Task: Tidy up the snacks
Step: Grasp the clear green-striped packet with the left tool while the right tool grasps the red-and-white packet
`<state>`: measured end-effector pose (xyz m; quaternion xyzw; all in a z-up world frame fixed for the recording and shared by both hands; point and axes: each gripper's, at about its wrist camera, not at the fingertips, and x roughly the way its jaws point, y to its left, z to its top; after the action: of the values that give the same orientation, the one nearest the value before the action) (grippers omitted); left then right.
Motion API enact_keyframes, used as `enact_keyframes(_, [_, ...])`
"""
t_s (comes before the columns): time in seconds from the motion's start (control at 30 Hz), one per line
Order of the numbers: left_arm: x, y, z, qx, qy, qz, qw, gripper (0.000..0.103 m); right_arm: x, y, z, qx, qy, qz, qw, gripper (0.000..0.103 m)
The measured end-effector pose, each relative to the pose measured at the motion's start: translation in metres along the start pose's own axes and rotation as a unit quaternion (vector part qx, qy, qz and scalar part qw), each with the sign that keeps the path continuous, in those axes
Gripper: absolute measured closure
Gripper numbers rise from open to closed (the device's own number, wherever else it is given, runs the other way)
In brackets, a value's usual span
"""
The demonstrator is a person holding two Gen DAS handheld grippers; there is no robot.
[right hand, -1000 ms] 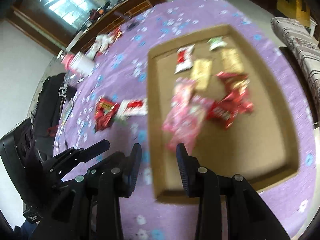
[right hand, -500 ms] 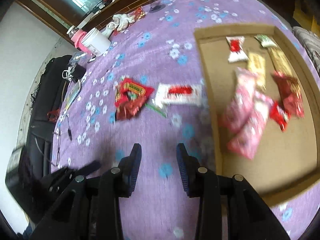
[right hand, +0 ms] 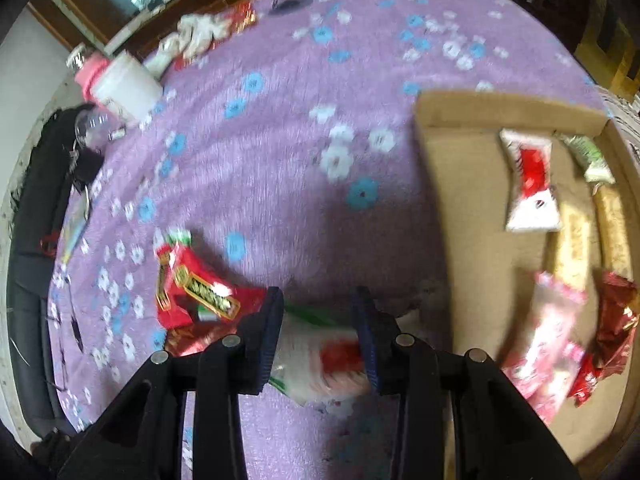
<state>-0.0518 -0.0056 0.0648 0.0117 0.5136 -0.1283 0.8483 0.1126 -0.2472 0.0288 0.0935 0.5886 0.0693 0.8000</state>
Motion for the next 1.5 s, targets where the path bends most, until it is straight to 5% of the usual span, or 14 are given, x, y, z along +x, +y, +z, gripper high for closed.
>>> enact_keyframes(0.23, [0.004, -0.006, 0.012, 0.005, -0.004, -0.015, 0.9999, 0.06, -0.018, 0.035, -0.077, -0.025, 0.087, 0.135, 0.987, 0.068])
enact_keyframes(0.3, [0.007, -0.011, 0.015, 0.008, -0.003, -0.022, 0.9997, 0.06, -0.034, 0.035, -0.088, -0.032, 0.073, 0.146, 0.986, 0.068])
enact_keyframes(0.47, [0.018, -0.034, 0.026, 0.04, 0.008, -0.048, 0.998, 0.06, -0.075, -0.007, -0.092, 0.016, 0.008, 0.118, 0.993, 0.068])
enact_keyframes(0.57, [0.027, -0.052, 0.026, 0.084, 0.026, -0.073, 0.9934, 0.037, -0.086, -0.026, -0.098, 0.032, 0.001, 0.115, 0.993, 0.068])
enact_keyframes(0.73, [0.042, -0.083, 0.015, 0.161, 0.036, -0.05, 0.985, 0.034, -0.087, -0.046, -0.1, 0.056, 0.001, 0.11, 0.992, 0.068])
enact_keyframes(0.77, [0.045, -0.089, 0.012, 0.178, 0.036, -0.041, 0.9825, 0.034, -0.088, -0.048, -0.1, 0.058, 0.0, 0.11, 0.992, 0.068])
enact_keyframes(0.83, [0.051, -0.101, 0.007, 0.215, 0.033, -0.003, 0.976, 0.054, -0.087, -0.047, -0.097, 0.059, 0.0, 0.107, 0.993, 0.068])
enact_keyframes(1.0, [0.052, -0.108, -0.004, 0.254, -0.003, 0.046, 0.9661, 0.064, -0.083, -0.04, -0.082, 0.068, -0.009, 0.097, 0.993, 0.066])
enact_keyframes(1.2, [0.044, -0.09, -0.002, 0.224, -0.004, 0.027, 0.9741, 0.069, -0.062, -0.029, -0.061, 0.1, -0.005, 0.06, 0.993, 0.065])
enact_keyframes(1.5, [0.041, -0.07, -0.005, 0.219, -0.011, 0.001, 0.9758, 0.069, -0.038, -0.024, -0.051, 0.168, -0.004, -0.061, 0.984, 0.065])
